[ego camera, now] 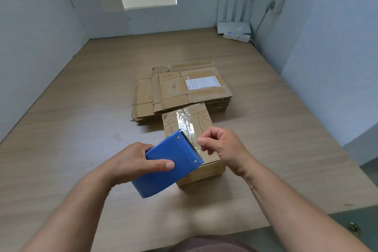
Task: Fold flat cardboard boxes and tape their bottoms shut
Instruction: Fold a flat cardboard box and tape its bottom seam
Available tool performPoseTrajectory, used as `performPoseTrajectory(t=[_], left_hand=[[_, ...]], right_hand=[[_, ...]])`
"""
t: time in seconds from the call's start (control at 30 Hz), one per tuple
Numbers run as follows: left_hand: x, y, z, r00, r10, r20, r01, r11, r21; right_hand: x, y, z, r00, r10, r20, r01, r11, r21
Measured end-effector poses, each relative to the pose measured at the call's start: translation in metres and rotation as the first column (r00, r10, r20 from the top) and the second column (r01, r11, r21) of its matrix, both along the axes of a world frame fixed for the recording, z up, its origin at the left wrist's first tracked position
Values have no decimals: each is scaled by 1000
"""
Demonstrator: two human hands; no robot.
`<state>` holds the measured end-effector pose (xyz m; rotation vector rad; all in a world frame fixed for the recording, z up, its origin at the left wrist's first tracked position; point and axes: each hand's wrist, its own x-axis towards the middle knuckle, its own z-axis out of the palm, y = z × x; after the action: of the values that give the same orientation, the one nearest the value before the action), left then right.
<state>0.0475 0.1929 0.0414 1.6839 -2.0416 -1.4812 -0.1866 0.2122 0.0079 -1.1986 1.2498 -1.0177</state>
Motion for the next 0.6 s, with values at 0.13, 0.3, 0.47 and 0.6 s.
performPoseTrajectory(t=[0.13, 0.3, 0.47, 0.6], left_hand=[[22, 6, 7, 999, -9, 36, 7, 998, 63], [71, 11, 9, 978, 23, 209, -56, 986, 156], [69, 2, 0, 956, 18, 293, -74, 981, 180], [68, -4, -8, 936, 22, 350, -85, 983, 165]], right_hand=[[-13, 15, -13, 989, -137, -60, 136, 991, -7], [-62, 28, -33, 928, -341, -153, 354, 933, 70], [-52, 26, -50, 916, -356, -188, 385, 911, 152], [-49, 27, -56, 905, -360, -226, 400, 901, 167]])
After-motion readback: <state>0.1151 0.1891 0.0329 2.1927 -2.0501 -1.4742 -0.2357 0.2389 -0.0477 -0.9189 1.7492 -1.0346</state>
